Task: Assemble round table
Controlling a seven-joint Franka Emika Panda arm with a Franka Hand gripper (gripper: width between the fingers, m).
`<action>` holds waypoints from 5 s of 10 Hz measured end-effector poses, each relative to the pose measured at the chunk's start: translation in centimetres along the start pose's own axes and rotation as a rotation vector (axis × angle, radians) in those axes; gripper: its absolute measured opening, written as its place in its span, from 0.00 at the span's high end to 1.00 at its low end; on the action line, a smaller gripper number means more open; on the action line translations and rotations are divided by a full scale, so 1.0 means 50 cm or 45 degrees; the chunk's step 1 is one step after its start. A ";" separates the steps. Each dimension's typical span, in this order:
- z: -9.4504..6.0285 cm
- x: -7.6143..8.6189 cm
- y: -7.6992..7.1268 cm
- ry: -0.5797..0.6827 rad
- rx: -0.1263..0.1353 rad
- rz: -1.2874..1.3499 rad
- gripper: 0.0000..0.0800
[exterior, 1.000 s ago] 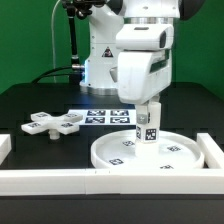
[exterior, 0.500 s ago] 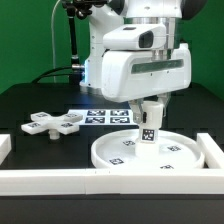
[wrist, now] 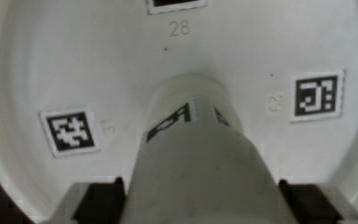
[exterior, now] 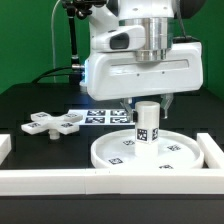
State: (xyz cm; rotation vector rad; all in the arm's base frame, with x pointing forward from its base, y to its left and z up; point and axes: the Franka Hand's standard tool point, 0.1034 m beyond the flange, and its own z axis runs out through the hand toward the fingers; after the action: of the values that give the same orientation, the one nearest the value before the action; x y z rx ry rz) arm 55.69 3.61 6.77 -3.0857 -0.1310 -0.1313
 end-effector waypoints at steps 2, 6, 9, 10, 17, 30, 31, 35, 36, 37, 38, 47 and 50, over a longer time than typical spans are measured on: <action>0.002 0.000 0.001 0.034 0.031 0.379 0.48; 0.002 0.000 0.001 0.035 0.037 0.707 0.48; 0.001 0.001 0.003 0.031 0.054 0.963 0.48; 0.001 0.000 0.003 0.029 0.062 1.047 0.48; 0.002 -0.005 -0.010 -0.055 0.190 2.090 0.48; -0.001 0.002 -0.012 -0.034 0.142 1.196 0.19; -0.003 0.006 -0.011 -0.020 0.118 1.025 0.19; -0.008 0.013 -0.023 -0.015 0.076 0.557 0.19; -0.008 0.013 -0.022 -0.012 0.076 0.458 0.19; -0.008 0.013 -0.021 -0.009 0.076 0.355 0.19; -0.008 0.014 -0.018 -0.004 0.075 0.223 0.19; -0.008 0.011 -0.024 -0.021 0.034 -0.811 0.19; -0.001 0.005 -0.012 -0.046 0.007 -1.241 0.19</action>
Offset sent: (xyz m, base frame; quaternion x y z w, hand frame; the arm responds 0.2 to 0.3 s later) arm 0.0031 0.0150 0.0002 -0.0425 0.0063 0.0638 0.9970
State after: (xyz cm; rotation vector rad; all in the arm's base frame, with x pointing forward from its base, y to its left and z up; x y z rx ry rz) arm 55.88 4.24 6.86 -2.7025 -1.5827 -0.0997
